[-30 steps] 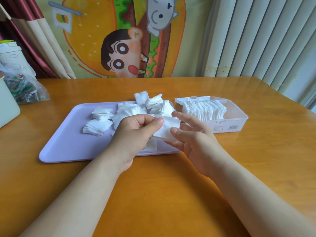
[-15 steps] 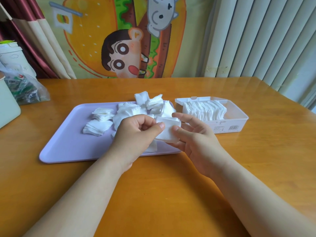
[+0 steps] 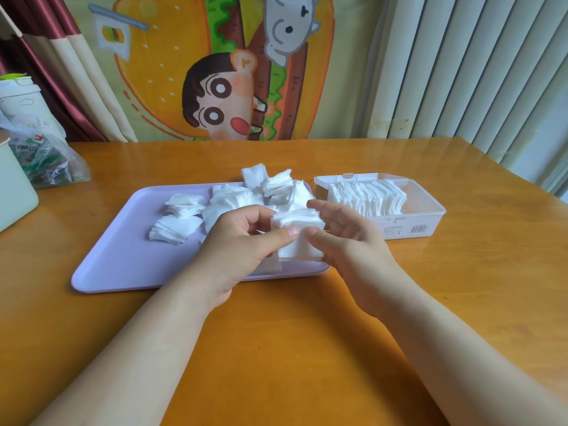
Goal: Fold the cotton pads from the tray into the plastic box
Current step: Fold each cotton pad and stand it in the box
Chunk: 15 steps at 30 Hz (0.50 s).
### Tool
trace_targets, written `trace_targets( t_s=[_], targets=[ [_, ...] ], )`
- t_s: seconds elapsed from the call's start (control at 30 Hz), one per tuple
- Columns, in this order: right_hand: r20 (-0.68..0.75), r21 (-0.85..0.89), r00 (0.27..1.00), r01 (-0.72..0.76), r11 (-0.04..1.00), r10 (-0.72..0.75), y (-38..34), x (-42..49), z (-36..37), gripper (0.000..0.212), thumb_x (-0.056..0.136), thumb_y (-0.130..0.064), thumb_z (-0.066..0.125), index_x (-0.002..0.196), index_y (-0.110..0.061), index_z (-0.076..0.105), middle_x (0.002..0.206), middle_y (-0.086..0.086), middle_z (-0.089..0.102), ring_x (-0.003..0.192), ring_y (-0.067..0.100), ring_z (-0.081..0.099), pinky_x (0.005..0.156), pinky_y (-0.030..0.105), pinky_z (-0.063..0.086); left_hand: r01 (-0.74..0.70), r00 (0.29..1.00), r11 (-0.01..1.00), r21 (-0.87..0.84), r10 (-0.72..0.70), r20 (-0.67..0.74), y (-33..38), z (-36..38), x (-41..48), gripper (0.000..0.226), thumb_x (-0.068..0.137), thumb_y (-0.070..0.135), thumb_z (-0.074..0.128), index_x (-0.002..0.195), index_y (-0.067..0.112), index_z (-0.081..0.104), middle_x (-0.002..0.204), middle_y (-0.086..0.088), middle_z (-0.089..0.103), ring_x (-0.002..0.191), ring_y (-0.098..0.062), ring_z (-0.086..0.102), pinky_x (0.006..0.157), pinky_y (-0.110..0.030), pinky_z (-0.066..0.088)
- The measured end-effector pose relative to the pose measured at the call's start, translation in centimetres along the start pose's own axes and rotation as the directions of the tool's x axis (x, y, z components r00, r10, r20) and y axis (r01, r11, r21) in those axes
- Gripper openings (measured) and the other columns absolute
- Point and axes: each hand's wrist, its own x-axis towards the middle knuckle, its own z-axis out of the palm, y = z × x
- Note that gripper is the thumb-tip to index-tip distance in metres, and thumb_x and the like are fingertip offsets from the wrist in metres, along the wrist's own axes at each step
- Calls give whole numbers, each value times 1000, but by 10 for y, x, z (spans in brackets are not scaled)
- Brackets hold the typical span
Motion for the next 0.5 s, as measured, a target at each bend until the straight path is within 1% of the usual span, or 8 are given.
trace_targets(
  t_s=[0.07,0.17,0.23,0.27,0.3,0.37,0.43,0.5],
  targets=[
    [25,28,998,-51,998,51,-2,1,-1,36,99,-10,71,134,-14,66,104,1,78,93,15,72,82,31,57,12,999,1000,-17,-12,34,3,1,-2,17,90,25,80,94,11,71,73,-2,58,63,-14,54,44,-13,35],
    [55,24,995,-87,996,85,-5,1,-5,29,100,-18,71,124,-2,73,118,24,75,108,38,73,86,39,60,45,998,998,-33,-44,43,7,4,-6,18,96,29,73,99,11,71,71,-4,59,64,-19,56,41,-18,30],
    [62,56,990,-133,990,129,-9,1,-6,29,98,-24,73,115,-1,77,114,30,73,100,38,71,83,37,60,47,998,999,-16,-47,40,9,7,-8,19,99,33,70,103,14,71,77,-11,63,66,-23,55,43,-19,32],
    [71,73,985,-162,984,157,-12,0,-7,28,97,-26,74,110,-2,78,104,31,71,94,33,69,82,37,59,47,998,999,-3,-47,31,10,9,-8,19,100,35,69,105,18,72,80,-18,64,67,-25,53,47,-21,34],
    [80,88,980,-190,978,183,-15,-1,-7,24,96,-27,76,104,-4,79,93,26,69,90,28,68,81,38,59,49,999,999,2,-49,17,10,11,-9,18,100,38,68,106,21,72,83,-24,64,68,-26,51,51,-25,36],
    [103,93,971,-227,969,217,-20,-2,-8,18,95,-26,77,96,-8,78,84,12,69,86,25,68,78,37,57,58,998,998,10,-57,-11,12,16,-9,17,101,41,66,105,26,71,84,-26,65,68,-26,49,61,-33,37],
    [84,104,972,-227,968,219,-22,-3,-9,17,96,-23,75,94,-6,75,80,9,70,84,25,66,73,35,55,64,998,998,25,-64,-12,14,22,-8,16,102,42,65,102,27,70,80,-18,64,68,-26,51,61,-34,38],
    [9,109,977,-212,971,212,-24,-3,-9,15,97,-19,74,91,-6,71,78,9,69,80,26,65,67,34,54,46,999,997,57,-45,-24,18,30,-5,10,101,39,66,103,29,69,85,-7,70,72,-23,60,59,-28,43]
  ],
)
